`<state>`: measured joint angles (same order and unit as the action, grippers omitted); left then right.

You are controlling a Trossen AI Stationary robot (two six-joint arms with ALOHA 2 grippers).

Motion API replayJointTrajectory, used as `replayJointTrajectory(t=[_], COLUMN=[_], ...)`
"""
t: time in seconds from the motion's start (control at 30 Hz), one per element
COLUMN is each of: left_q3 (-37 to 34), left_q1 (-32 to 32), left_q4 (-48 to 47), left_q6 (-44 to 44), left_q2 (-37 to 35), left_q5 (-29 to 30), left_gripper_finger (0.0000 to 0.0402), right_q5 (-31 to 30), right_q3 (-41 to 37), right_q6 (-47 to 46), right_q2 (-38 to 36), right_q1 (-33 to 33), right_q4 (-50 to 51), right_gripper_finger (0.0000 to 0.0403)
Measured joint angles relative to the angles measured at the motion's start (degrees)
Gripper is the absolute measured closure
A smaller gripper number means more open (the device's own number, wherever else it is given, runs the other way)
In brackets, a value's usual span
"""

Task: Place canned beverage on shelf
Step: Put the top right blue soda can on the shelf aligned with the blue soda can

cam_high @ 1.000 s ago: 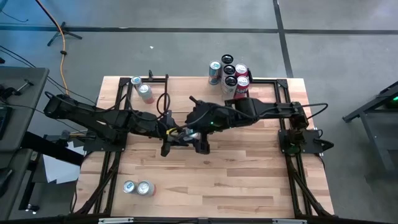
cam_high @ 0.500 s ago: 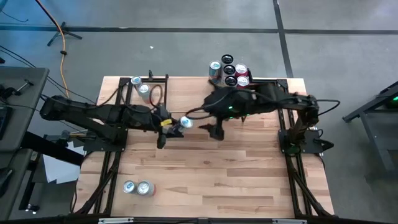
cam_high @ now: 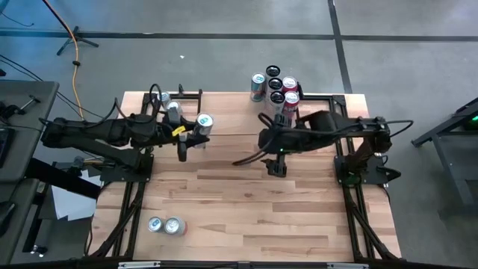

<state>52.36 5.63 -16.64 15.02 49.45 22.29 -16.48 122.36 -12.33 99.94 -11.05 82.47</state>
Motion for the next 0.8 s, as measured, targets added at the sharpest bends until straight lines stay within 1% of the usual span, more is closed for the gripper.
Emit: replayJointTrajectory(t=[0.07,0.13,0.23,0.37,0.47,0.53,0.6,0.7,0.8], left_q3=[0.0,0.0,0.0,0.0,0.1,0.0,0.0,0.1,0.1], left_q1=[0.0,0.0,0.0,0.0,0.0,0.0,0.0,0.0,0.0], left_q4=[-0.1,-0.1,-0.1,-0.1,0.4,0.2,1.1,3.1,5.9], left_q6=[0.8,1.3,1.4,1.4,1.4,1.4,1.3,0.9,-0.6], left_q2=[0.0,0.1,0.3,0.8,1.1,1.3,1.2,1.5,2.9], left_q5=[0.2,0.8,1.4,2.3,3.9,5.9,8.3,11.2,13.2], left_gripper_finger=[0.0252,0.0252,0.0252,0.0252,0.0252,0.0252,0.0252,0.0247,0.0245], right_q5=[0.2,0.2,1.1,1.4,-0.1,-2.3,-5.0,-8.7,-12.1], right_q3=[-6.3,-14.3,-27.6,-42.9,-51.2,-54.9,-57.0,-57.9,-57.4], right_q6=[-1.8,-4.6,-10.9,-23.2,-31.3,-34.4,-35.7,-35.7,-35.0], right_q2=[-2.5,-6.0,-12.3,-21.1,-25.1,-26.4,-26.2,-24.4,-22.2], right_q1=[-0.2,-0.7,-1.9,-5.0,-8.4,-10.6,-12.5,-14.0,-13.6], right_q4=[-2.4,-5.7,-14.4,-29.5,-42.3,-50.4,-56.4,-62.2,-65.1], right_gripper_finger=[0.0039,0.0039,0.0039,0.0039,0.0039,0.0039,0.0039,0.0039,0.0039])
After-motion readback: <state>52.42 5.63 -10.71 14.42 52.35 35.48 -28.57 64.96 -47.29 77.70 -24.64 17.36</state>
